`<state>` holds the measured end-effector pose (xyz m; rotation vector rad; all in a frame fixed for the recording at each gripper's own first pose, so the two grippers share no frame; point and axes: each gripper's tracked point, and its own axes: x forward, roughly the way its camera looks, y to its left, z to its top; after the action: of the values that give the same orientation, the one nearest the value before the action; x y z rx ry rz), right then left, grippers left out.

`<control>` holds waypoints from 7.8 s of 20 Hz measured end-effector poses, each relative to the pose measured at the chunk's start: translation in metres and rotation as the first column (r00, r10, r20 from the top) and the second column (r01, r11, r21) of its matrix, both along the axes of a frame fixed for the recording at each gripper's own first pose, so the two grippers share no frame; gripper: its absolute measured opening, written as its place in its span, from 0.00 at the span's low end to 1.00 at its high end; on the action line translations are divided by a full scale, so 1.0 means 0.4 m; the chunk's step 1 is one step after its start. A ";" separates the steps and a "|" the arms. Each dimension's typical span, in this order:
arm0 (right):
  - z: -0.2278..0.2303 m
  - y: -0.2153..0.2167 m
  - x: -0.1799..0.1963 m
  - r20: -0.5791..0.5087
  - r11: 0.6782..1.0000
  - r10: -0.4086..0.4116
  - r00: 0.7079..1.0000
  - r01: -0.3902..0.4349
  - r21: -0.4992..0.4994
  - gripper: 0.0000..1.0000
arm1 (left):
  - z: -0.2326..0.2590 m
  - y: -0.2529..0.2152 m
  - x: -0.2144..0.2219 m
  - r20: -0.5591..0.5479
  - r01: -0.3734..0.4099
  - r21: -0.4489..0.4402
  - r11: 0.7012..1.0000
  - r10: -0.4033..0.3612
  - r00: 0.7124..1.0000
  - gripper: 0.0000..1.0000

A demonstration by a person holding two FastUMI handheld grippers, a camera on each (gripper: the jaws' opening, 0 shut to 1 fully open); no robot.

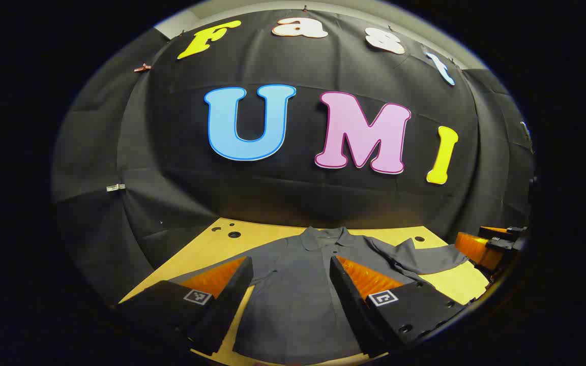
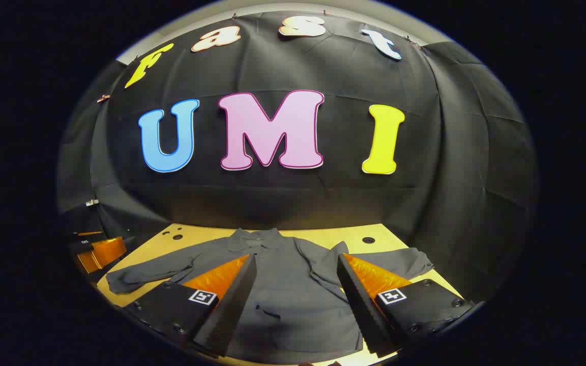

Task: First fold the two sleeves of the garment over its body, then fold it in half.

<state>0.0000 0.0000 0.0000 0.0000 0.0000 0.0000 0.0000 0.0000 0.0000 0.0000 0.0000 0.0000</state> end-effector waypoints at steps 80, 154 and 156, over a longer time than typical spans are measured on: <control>-0.530 -1.053 0.543 -0.604 0.848 -0.330 0.725 0.509 0.148 0.10 | -0.281 -0.116 0.030 -0.388 -0.230 -0.001 0.973 0.212 0.897 0.95; -0.368 0.704 0.363 -0.655 0.906 0.361 0.664 -0.416 0.078 0.99 | -0.432 0.685 -0.108 -0.332 -0.586 -0.230 0.777 0.503 0.798 0.96; -0.338 0.651 0.352 -0.646 0.916 0.338 0.684 -0.398 0.058 0.99 | -0.445 0.701 -0.074 -0.338 -0.581 -0.237 0.779 0.495 0.800 0.96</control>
<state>0.1410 0.2604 -0.1353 -0.0891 0.7055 0.4131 -0.0296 0.2804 -0.1779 -0.3409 0.2653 0.5889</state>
